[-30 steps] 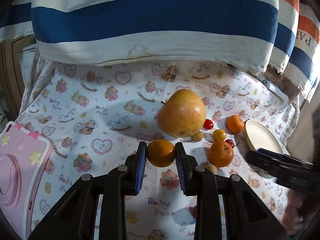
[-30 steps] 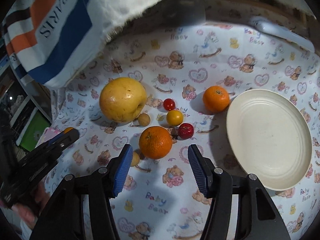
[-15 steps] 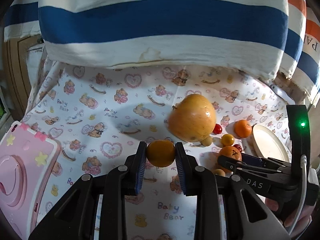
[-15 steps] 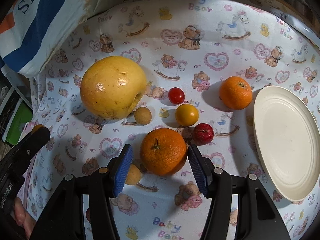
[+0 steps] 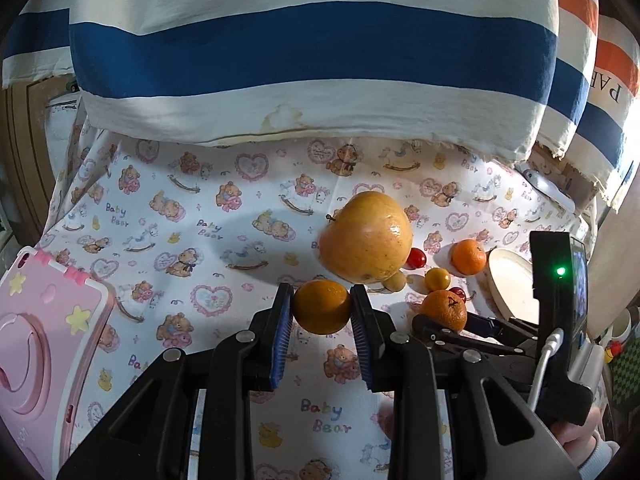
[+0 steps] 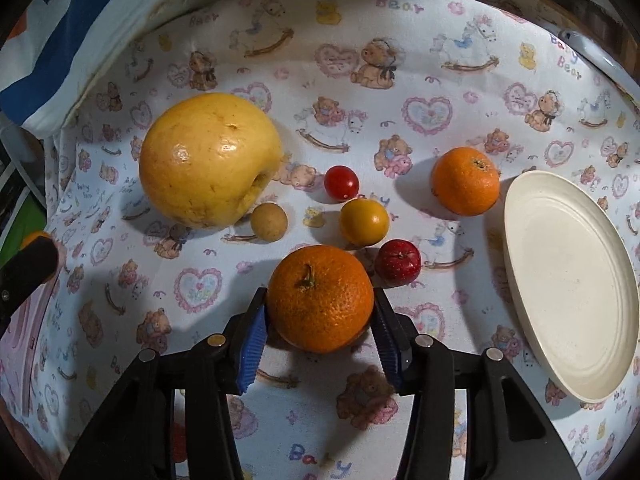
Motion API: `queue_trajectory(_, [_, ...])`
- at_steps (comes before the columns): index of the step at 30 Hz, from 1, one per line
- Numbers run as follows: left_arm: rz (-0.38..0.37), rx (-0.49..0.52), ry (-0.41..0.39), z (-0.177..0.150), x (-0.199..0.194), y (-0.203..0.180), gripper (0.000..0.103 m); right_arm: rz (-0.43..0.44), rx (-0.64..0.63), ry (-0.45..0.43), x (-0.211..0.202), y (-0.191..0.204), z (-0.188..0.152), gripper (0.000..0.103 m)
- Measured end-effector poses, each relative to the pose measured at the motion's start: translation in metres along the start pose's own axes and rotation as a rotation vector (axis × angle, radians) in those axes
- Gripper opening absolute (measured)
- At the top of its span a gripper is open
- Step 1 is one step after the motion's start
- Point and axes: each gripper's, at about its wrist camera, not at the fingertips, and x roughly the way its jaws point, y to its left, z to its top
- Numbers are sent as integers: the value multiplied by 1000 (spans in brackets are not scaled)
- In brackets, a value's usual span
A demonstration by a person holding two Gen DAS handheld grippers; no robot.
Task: Organize fruits
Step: 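Close the right gripper on the large orange while the left gripper holds the small orange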
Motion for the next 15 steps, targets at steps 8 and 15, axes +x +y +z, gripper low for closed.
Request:
queue_trajectory(8, [-1, 27, -18, -1, -5, -5, 28, -3, -49, -107, -29, -7, -15, 50])
queue_trajectory(15, [5, 88, -160, 0, -38, -17, 28, 3, -96, -286, -83, -14, -30, 50])
